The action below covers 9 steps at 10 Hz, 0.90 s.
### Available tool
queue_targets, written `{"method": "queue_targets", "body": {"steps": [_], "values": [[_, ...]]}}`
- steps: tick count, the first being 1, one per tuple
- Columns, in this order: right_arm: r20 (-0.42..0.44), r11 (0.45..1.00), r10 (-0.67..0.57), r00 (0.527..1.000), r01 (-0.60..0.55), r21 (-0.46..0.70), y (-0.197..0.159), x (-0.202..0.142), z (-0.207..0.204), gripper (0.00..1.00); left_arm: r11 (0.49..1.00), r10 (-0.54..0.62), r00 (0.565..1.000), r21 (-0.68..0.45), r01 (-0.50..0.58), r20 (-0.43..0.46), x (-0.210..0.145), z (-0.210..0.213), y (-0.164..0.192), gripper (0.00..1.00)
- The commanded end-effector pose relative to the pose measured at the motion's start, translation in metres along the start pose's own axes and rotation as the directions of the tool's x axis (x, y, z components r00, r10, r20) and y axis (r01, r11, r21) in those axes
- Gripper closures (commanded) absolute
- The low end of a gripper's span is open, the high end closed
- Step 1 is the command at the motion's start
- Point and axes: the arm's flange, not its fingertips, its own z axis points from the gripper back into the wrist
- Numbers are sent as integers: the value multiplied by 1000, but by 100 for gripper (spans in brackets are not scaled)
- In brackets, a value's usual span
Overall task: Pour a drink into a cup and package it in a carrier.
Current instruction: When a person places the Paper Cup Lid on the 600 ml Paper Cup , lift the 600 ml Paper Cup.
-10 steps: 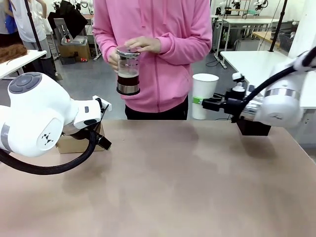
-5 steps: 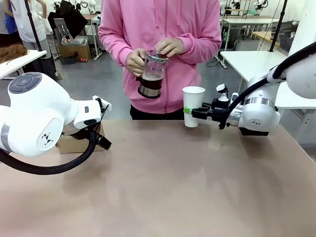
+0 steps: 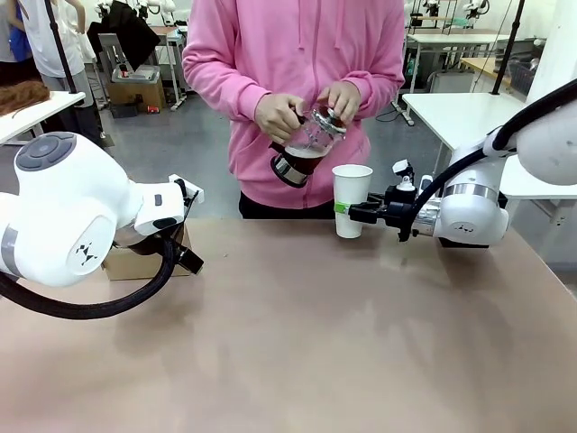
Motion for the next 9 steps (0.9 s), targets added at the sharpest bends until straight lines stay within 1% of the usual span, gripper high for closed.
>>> {"method": "queue_targets", "body": {"steps": [1,9], "values": [[6,1000,1,1000,-1,-5,0,2,-1,19,1000,1,1000,-2,-1,1,0,0,0,0],[6,1000,1,1000,-1,-5,0,2,-1,19,1000,1,1000,-2,-1,1,0,0,0,0]]}}
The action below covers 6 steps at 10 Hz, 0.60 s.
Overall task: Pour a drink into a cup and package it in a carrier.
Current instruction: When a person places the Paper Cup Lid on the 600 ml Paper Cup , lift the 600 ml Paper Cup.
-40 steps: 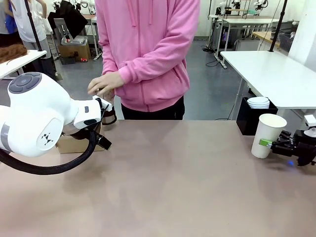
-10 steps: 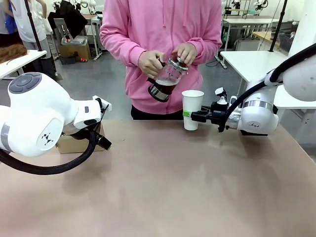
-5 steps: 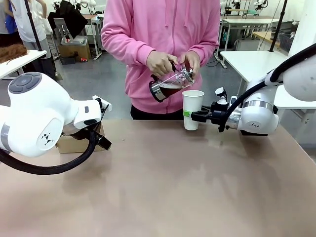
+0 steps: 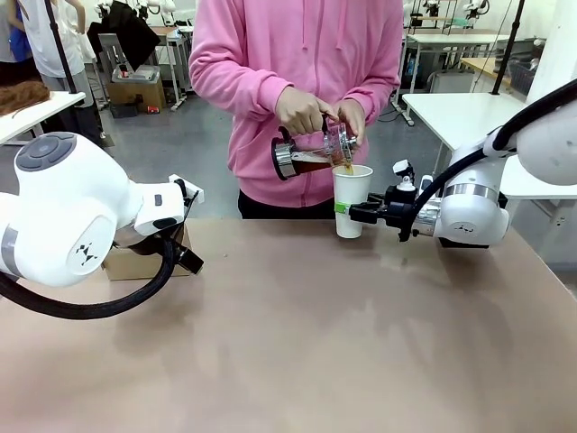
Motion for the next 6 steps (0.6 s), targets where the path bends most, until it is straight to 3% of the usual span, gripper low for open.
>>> {"method": "queue_targets", "body": {"steps": [1,6], "values": [[6,1000,1,1000,-1,-5,0,2,-1,19,1000,1,1000,-2,-1,1,0,0,0,0],[6,1000,1,1000,-1,-5,0,2,-1,19,1000,1,1000,-2,-1,1,0,0,0,0]]}}
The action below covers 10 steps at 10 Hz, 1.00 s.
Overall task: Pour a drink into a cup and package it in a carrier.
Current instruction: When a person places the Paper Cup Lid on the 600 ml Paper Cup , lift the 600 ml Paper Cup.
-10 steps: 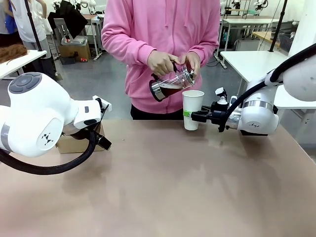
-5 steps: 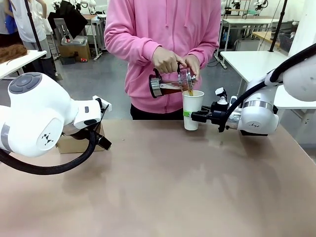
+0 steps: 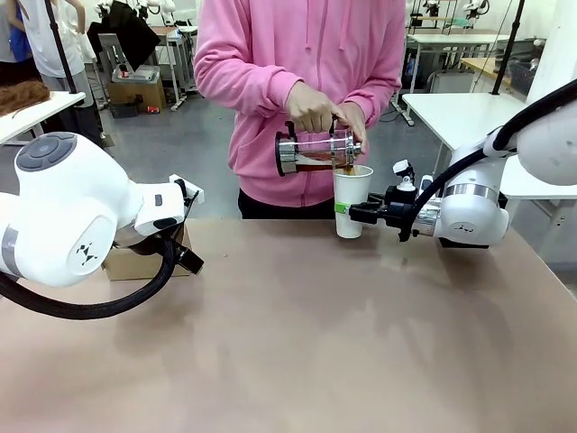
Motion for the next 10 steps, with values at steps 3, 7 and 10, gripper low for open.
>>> {"method": "queue_targets", "body": {"steps": [3,7,10], "values": [[6,1000,1,1000,-1,-5,0,2,-1,19,1000,1,1000,-2,-1,1,0,0,0,0],[6,1000,1,1000,-1,-5,0,2,-1,19,1000,1,1000,-2,-1,1,0,0,0,0],[6,1000,1,1000,-1,-5,0,2,-1,19,1000,1,1000,-2,-1,1,0,0,0,0]]}}
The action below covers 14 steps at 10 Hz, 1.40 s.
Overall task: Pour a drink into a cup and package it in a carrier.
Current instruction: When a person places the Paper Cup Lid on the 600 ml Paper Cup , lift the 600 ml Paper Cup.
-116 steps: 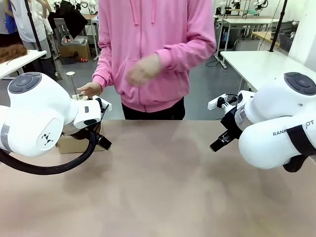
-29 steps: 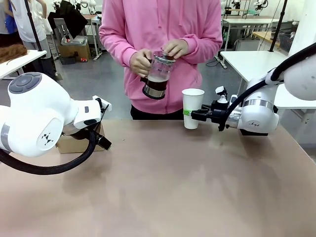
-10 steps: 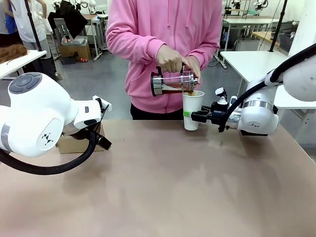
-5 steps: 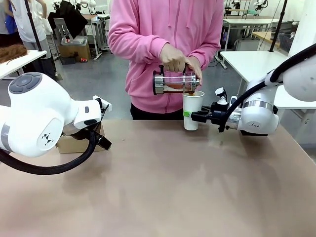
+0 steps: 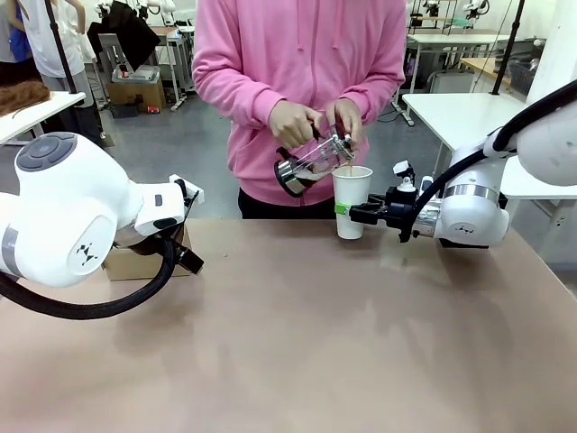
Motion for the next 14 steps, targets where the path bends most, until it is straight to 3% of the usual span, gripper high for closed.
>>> {"method": "queue_targets", "body": {"steps": [1,14], "values": [[8,1000,3,1000,-3,-2,1,4,-2,19,1000,1,1000,-2,-1,1,0,0,0,0],[8,1000,3,1000,-3,-2,1,4,-2,19,1000,1,1000,-2,-1,1,0,0,0,0]]}}
